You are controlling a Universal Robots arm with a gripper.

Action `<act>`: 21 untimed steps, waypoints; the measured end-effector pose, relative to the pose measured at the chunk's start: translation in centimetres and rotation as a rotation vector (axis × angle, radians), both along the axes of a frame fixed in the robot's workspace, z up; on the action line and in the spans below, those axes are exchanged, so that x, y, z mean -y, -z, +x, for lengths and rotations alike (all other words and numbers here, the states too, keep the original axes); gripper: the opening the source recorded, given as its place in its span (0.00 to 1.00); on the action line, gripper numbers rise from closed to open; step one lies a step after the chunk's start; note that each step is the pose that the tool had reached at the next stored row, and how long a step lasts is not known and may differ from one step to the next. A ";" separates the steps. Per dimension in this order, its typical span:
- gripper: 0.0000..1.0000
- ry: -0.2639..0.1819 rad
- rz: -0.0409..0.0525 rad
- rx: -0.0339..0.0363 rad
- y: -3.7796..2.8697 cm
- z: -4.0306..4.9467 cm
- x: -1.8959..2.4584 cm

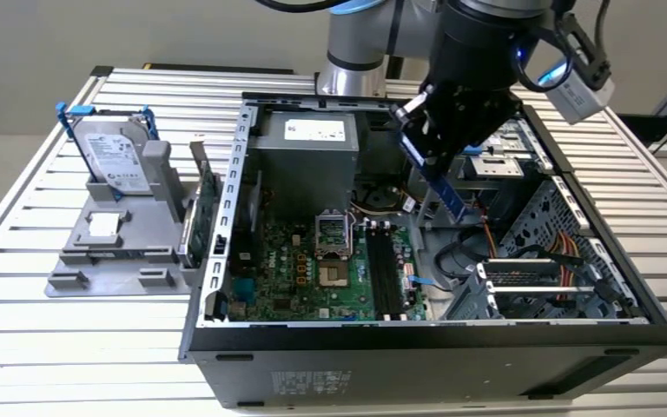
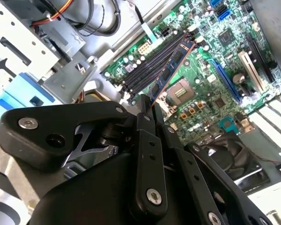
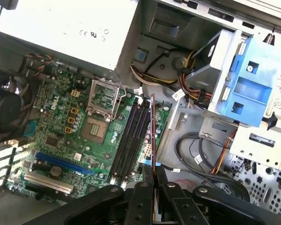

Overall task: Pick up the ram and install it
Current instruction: 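Insert the ram into the slot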

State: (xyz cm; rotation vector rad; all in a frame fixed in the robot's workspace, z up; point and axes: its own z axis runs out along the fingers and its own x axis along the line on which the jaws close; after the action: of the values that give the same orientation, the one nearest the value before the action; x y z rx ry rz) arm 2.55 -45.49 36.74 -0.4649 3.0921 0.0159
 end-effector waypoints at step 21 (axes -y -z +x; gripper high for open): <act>0.00 0.157 0.0000 0.0000 0.35 0.00 0.02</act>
State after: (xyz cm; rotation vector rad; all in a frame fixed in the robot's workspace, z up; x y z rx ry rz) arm 2.55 -45.51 36.39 -0.2203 3.1183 0.0141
